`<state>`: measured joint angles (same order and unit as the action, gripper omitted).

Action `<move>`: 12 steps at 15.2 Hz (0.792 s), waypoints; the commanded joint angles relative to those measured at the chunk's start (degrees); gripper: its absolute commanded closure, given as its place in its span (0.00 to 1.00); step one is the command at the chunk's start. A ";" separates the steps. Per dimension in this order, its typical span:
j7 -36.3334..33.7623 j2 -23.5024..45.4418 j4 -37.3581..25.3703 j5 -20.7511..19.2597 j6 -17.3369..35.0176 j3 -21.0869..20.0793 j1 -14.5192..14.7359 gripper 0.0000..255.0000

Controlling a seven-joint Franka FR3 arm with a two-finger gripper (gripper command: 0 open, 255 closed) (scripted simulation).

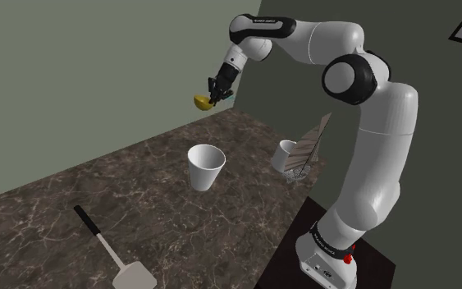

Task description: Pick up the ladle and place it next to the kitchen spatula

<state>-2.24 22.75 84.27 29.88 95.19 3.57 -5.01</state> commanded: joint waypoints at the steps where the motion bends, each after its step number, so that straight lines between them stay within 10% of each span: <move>1: -0.48 -0.22 -0.92 -0.08 -1.06 0.02 -0.09 1.00; 12: -4.09 -22.31 29.55 1.12 10.66 -3.30 5.93 1.00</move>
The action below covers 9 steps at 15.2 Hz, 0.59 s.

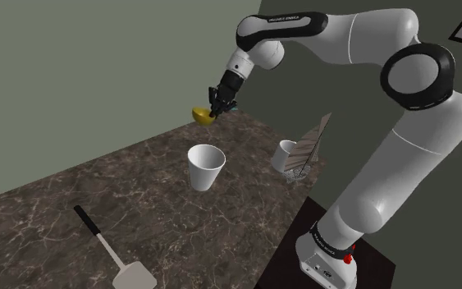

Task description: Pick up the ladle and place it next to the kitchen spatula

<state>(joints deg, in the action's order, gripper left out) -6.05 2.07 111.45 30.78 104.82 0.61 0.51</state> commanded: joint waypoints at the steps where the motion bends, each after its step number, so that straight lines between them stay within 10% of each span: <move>1: -0.83 -3.38 4.54 0.46 1.84 -0.82 0.89 1.00; 9: -6.18 -16.54 19.51 3.47 7.18 -5.54 4.83 1.00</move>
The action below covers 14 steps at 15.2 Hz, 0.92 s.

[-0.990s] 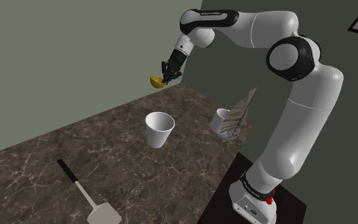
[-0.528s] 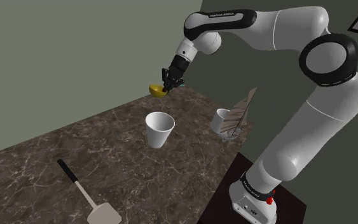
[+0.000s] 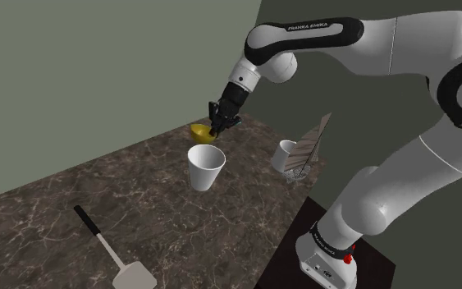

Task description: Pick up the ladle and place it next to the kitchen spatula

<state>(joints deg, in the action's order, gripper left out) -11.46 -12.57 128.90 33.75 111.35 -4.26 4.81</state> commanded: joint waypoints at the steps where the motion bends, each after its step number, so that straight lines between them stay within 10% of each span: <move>1: -1.56 -3.45 3.64 1.02 1.20 -1.36 1.07 1.00; 14: -14.39 -20.74 18.55 10.18 6.93 -12.75 9.95 1.00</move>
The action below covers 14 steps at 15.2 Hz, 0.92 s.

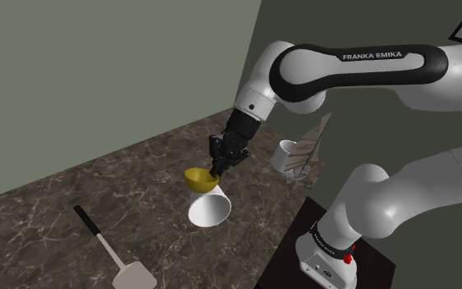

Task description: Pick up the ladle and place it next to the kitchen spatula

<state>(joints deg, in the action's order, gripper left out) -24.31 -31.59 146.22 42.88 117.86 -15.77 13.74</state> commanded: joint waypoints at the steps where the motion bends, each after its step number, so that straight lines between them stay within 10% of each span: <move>1: -2.73 -2.73 1.91 1.88 0.83 -2.29 1.84 1.00; 14: -19.97 -9.49 3.91 12.27 7.65 -18.60 11.91 1.00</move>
<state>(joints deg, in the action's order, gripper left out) -42.99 -40.89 150.26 54.50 124.96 -33.20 25.07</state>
